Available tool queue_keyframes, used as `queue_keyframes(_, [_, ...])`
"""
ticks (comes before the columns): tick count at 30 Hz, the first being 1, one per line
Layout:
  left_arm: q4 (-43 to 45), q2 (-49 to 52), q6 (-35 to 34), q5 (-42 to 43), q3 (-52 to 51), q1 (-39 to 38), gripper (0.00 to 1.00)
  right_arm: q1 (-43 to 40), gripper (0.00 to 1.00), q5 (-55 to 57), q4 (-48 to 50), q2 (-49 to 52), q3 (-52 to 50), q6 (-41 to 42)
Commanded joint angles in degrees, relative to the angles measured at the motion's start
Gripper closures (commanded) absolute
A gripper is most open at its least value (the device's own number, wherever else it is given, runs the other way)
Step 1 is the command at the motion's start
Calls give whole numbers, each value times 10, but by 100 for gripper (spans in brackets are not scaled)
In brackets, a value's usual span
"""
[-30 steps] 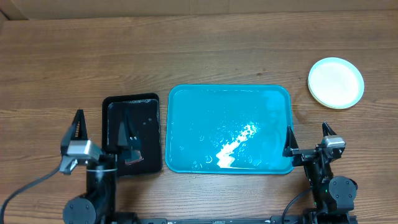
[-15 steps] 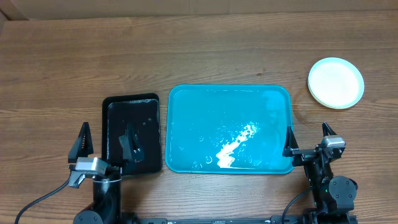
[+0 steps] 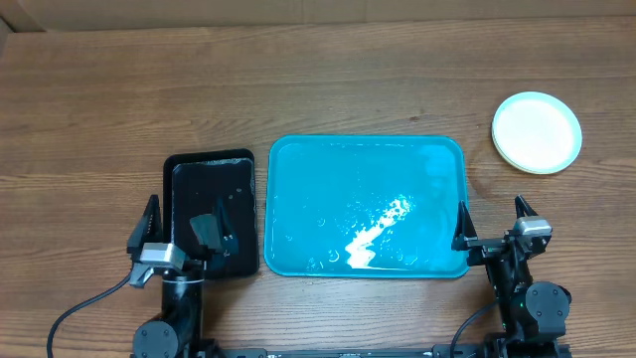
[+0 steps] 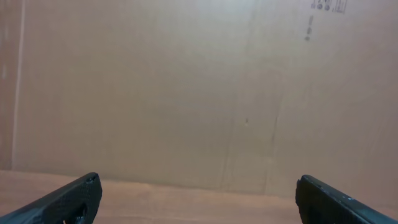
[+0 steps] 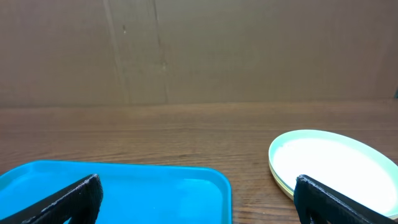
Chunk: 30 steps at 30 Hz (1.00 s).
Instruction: Clean dirty plates on tray and stack at the side
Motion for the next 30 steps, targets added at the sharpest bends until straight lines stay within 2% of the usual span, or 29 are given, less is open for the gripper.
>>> queue_keyframes(1, [7,-7,25,12,-5,4,0,2,0,-3,4,-7,-6,-1])
queue_keyframes(5, [-8,-7,37,12,-5,4,0,2,0,-3,4,-7,-6,-1])
queue_keyframes(13, [-136,-7,37,30,-5,4,0,2,0,-3,4,-7,-6,-1])
queue_keyframes(25, [-231,-7,38,31,-5,4,0,2,0,-3,4,-7,-6,-1])
queue_keyframes(30, [-231,-7,38,30,-5,4,0,2,0,-3,4,-7,-6,-1])
